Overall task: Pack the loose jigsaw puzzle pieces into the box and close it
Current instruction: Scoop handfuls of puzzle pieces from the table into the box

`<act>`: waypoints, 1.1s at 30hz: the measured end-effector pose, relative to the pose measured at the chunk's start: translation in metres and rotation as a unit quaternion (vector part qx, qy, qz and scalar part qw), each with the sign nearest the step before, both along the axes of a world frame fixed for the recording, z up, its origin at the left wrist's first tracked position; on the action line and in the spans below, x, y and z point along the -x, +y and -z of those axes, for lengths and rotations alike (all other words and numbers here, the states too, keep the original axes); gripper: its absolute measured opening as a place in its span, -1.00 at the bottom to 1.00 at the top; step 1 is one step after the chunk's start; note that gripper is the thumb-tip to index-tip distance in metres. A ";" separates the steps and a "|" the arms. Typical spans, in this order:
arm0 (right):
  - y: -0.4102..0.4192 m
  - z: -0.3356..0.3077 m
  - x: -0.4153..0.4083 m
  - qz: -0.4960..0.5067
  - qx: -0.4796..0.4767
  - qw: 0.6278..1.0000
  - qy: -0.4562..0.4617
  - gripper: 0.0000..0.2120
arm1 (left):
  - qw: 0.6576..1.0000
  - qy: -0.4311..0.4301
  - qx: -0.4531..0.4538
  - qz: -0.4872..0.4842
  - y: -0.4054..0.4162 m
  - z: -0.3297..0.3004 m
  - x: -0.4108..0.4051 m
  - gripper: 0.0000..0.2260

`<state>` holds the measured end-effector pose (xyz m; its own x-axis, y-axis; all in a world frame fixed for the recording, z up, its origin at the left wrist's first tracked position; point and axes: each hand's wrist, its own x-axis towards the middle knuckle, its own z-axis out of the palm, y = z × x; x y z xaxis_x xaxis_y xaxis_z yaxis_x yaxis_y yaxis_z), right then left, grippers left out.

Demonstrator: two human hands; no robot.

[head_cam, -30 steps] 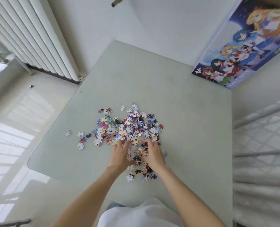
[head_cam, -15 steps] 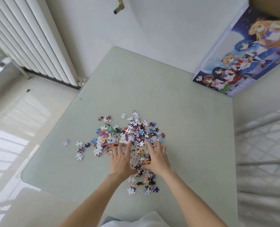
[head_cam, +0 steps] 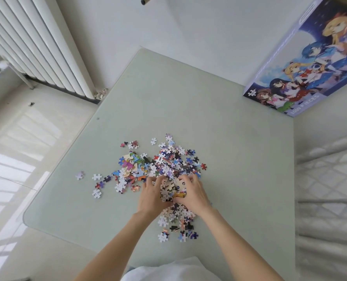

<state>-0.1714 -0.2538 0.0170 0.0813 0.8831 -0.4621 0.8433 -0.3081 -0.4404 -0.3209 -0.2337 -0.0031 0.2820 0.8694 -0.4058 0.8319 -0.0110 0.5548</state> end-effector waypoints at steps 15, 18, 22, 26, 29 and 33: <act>0.000 -0.006 -0.012 0.061 -0.011 0.997 0.043 -0.59 | 1.000 0.016 -0.011 0.024 0.001 -0.001 0.001 -0.35; -0.004 -0.007 -0.011 0.070 -0.014 0.997 0.030 -0.63 | 0.999 0.024 -0.004 0.038 -0.004 -0.002 -0.005 -0.24; -0.009 -0.008 -0.009 0.084 -0.021 0.996 0.015 -0.59 | 0.999 0.018 0.002 0.030 -0.007 -0.001 -0.013 -0.26; -0.015 -0.010 -0.015 0.110 -0.023 0.994 0.015 -0.56 | 1.000 0.007 -0.005 0.018 -0.006 0.001 -0.014 -0.35; -0.017 -0.010 -0.024 0.134 -0.028 0.991 0.008 -0.63 | 1.000 0.009 -0.010 0.025 -0.003 0.003 -0.015 -0.39; -0.018 -0.009 -0.029 0.131 -0.014 0.991 0.019 -0.64 | 0.999 0.006 -0.024 0.041 0.000 0.004 -0.014 -0.48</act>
